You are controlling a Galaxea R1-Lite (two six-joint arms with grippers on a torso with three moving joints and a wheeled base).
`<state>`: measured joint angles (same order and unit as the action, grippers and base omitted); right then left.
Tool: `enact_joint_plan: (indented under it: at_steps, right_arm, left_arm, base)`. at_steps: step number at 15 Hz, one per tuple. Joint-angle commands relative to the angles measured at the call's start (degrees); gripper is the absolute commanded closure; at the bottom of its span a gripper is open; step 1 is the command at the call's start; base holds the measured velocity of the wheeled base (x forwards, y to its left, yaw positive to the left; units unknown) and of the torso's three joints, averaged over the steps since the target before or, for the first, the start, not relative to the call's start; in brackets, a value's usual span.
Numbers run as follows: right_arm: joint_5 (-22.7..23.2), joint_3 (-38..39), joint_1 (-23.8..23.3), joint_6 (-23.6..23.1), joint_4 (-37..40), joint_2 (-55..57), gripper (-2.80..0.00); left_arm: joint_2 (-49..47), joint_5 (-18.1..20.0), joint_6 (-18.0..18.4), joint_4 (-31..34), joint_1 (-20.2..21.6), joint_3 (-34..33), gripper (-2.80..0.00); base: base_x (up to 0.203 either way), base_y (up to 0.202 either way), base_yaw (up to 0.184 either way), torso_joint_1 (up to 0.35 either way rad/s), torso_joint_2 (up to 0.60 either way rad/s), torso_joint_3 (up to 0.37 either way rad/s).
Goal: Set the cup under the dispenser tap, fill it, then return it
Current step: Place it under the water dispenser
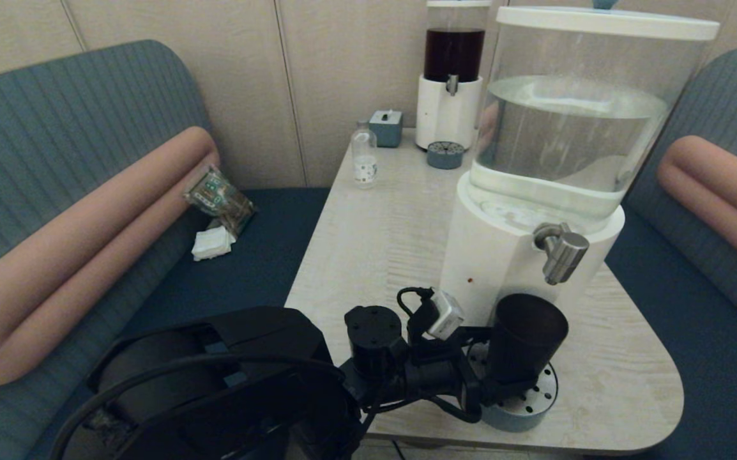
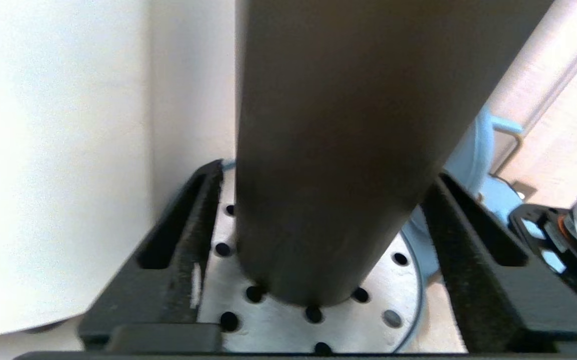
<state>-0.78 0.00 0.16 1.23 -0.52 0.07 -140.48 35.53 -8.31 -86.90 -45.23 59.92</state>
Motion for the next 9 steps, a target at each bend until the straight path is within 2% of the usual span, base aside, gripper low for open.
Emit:
enact_joint_plan:
  at_steps: [1,4,9]
  right_arm:
    - [0.0,0.0,0.0,0.0,0.0,0.0,0.00]
    - [0.0,0.1,0.0,0.0,0.0,0.0,0.00]
    - [0.0,0.1,0.0,0.0,0.0,0.0,0.00]
  left_arm:
    - [0.2,0.2,0.0,-0.8,0.0,-0.2,-2.80]
    - [0.8,0.2,0.0,-0.8,-0.1,-0.7,-2.80]
    - [4.5,0.2,0.3,-0.8,0.0,-6.6,-2.80]
  base:
    - [0.000,0.000,0.000,0.000,0.00,0.000]
    - [0.000,0.000,0.000,0.000,0.00,0.000]
    - [0.000,0.000,0.000,0.000,0.00,0.000]
